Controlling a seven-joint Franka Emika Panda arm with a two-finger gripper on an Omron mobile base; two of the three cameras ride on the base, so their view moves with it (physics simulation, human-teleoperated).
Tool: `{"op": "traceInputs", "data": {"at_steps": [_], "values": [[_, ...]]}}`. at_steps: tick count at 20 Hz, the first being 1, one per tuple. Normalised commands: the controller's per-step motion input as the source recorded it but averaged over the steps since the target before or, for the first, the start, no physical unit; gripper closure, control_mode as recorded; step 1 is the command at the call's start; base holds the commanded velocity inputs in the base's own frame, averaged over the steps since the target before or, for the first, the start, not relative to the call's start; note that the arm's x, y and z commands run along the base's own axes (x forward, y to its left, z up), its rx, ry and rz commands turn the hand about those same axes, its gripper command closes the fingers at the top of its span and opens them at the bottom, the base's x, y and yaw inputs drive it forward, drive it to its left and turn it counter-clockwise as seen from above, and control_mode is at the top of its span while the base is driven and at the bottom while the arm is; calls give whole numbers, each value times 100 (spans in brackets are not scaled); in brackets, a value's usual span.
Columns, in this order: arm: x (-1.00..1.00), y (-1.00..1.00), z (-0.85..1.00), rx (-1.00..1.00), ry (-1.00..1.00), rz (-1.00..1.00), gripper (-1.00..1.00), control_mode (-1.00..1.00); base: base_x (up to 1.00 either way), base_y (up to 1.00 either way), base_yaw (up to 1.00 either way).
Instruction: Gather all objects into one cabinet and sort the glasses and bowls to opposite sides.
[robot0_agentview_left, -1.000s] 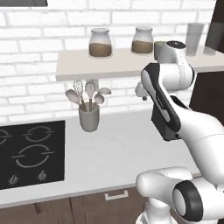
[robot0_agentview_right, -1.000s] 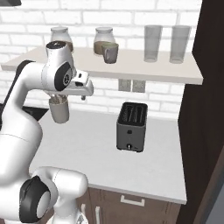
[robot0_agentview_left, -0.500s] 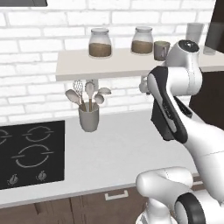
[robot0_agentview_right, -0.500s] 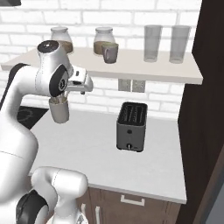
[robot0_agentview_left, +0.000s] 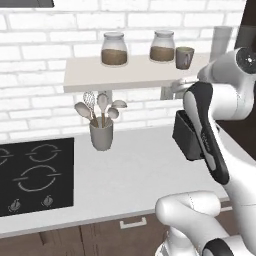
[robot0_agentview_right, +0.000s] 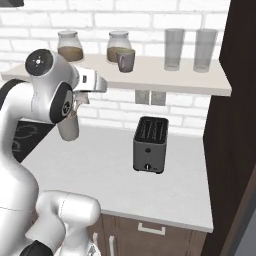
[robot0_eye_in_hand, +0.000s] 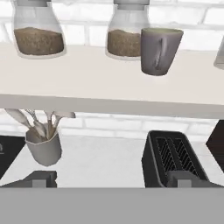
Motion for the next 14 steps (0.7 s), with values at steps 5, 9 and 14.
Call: {"op": "traceInputs", "data": {"at_steps": [5,9,14], "values": [[0,-1,71,0,-36,-28,-100,-100,0,0,0],[0,0,25,0,-21,-32,-100,-100,0,0,0],[3,0,1,0,-5,-7,-100,-100,0,0,0]]}}
